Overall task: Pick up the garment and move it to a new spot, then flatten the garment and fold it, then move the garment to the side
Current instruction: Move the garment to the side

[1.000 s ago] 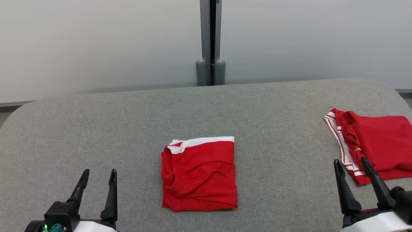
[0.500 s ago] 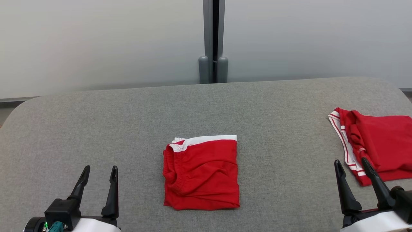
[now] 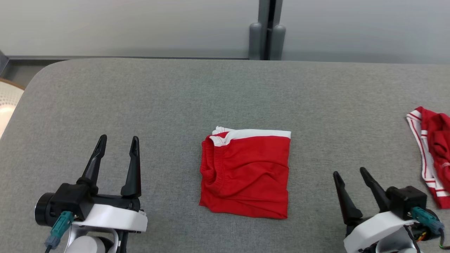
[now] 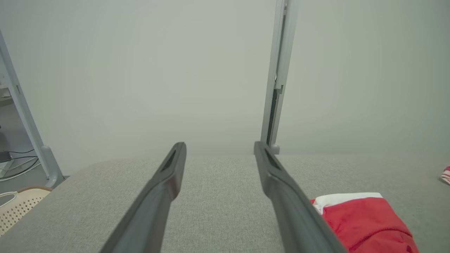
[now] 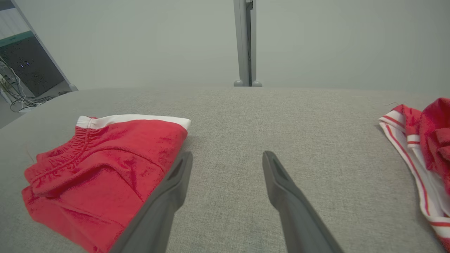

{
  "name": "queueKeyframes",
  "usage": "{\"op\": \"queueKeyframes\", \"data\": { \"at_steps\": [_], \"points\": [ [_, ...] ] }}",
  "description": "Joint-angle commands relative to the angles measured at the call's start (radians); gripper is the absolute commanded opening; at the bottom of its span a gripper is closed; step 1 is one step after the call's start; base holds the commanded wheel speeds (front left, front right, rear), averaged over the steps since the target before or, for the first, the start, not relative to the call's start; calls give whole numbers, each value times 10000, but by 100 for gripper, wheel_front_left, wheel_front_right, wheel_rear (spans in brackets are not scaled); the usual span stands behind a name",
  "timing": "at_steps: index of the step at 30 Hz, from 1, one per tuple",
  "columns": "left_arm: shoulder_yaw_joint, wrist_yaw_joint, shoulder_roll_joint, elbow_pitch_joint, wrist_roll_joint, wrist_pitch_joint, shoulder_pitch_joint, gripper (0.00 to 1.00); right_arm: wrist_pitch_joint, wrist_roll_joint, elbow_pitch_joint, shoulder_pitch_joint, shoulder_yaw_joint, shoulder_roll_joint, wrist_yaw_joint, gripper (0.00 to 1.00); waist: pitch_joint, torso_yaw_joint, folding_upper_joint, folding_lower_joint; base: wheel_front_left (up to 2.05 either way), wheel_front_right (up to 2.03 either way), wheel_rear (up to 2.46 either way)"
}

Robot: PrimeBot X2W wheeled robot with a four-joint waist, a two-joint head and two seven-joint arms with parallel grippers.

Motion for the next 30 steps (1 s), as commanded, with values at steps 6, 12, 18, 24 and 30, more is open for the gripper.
{"op": "queueKeyframes", "data": {
  "at_steps": [6,12,18,24,30],
  "points": [
    [-144,-285,-287,372,41,-208,-786,100,-154,392,1627,-1128,931,190,-1,100,876,958,-1,0,0,0,0],
    [-81,-503,-481,779,16,-331,-1132,100,-44,871,3062,-1932,1628,430,-1,100,1078,1175,-1,0,0,0,0],
    [75,-644,-503,1003,167,-373,-1238,100,310,923,3655,-2300,1891,481,-3,0,1184,1063,-1,0,0,0,0],
    [185,-780,-448,870,402,-376,-1241,100,76,645,3066,-2234,1793,190,-12,0,1173,460,-1,0,0,0,0],
    [170,-927,-387,619,563,-377,-1100,100,96,414,2436,-1822,1488,-195,-11,0,1177,-499,-1,0,0,0,0]
  ]
}}
